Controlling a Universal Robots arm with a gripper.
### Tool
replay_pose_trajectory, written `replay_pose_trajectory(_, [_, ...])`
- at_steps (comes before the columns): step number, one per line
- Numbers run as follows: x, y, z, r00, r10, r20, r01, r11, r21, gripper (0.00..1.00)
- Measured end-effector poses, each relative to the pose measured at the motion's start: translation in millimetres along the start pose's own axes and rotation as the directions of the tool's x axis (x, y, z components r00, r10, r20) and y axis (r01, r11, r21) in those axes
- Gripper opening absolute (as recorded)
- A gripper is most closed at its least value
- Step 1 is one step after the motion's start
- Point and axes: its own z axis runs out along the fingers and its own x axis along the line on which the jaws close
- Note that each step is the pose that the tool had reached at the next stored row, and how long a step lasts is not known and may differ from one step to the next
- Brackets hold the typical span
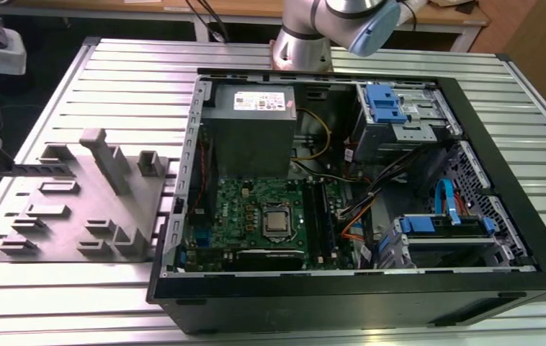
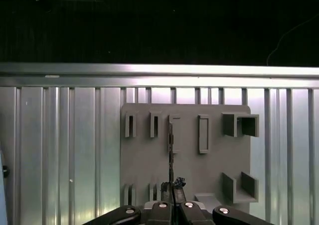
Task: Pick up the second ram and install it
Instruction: 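Pick up the second ram and move it above second insertion slot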
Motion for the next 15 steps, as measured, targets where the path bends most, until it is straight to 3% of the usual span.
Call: replay_pose_trajectory(15, [-3.9, 0.3, -47.8, 1.0000, -0.001, 0.0061, 0.001, 1.0000, 0.0068, 0.09])
